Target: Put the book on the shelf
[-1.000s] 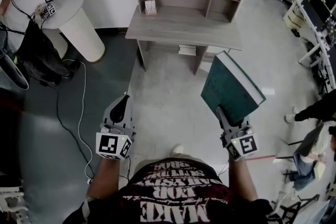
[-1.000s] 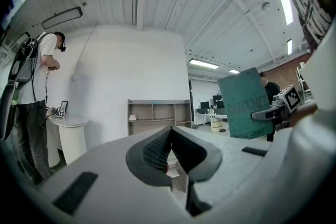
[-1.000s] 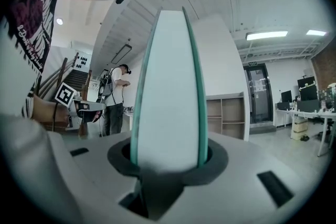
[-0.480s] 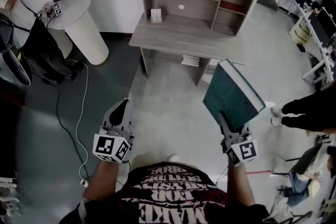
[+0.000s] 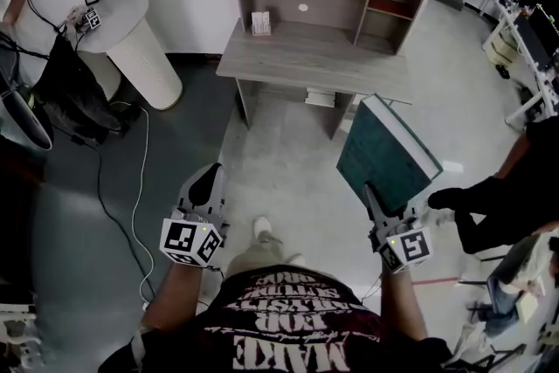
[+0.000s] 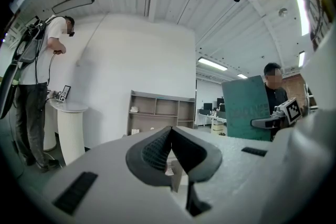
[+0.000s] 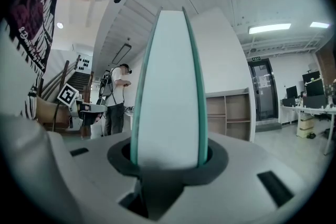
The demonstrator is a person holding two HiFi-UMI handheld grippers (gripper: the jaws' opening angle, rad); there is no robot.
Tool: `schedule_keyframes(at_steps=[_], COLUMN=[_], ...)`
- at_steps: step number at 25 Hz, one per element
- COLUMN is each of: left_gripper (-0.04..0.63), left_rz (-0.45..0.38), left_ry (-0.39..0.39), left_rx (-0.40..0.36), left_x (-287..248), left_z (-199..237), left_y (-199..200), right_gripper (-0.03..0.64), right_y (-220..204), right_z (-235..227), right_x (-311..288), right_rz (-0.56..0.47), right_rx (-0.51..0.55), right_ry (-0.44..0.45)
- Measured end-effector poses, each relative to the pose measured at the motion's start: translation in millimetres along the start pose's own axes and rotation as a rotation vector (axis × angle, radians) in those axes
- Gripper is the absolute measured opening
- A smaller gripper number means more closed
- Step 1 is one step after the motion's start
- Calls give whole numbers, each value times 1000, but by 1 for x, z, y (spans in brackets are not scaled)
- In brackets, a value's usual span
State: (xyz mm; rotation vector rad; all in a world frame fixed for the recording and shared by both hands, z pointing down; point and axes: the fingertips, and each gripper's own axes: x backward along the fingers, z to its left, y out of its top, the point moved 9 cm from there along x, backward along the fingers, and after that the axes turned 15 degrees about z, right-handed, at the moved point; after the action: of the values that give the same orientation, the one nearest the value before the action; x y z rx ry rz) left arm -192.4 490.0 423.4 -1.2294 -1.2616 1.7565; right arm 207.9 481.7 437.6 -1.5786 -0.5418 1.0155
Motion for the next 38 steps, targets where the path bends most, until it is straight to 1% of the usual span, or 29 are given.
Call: schedule_keyframes(at_steps=[5, 8, 13, 15, 17, 20, 25, 30, 38], left_gripper=[6, 6, 6, 6, 6, 6, 6, 6, 6], left_rz=[-21, -14, -8, -5, 1, 6, 20, 29, 41], left_ry=[-20, -28, -15, -8, -4, -7, -20, -43, -68], left_rx=[-18, -38, -57, -71, -82, -71, -51, -62, -47], left_x=[-23, -34, -53, -60, -67, -76, -96, -116, -140], left_z=[15, 24, 45, 53, 60, 70, 87, 103, 134], left_y=[16, 18, 20, 20, 20, 22, 23, 24, 30], right_gripper=[167, 167, 167, 167, 167, 167, 167, 167, 167], right_y=[10, 13, 16, 16, 20, 30, 35, 38, 50], right_z=[-1, 0, 1, 1, 1, 2, 3, 2, 5], right_x=[-17, -29, -56, -65, -75, -90, -112, -136, -170], right_rz=[-5, 2, 30, 54, 56, 40, 51, 60, 81], right_rx=[0, -2, -11, -21, -26, -21, -17, -38, -54], right_ry=[-4, -8, 4, -6, -7, 6, 14, 12, 22])
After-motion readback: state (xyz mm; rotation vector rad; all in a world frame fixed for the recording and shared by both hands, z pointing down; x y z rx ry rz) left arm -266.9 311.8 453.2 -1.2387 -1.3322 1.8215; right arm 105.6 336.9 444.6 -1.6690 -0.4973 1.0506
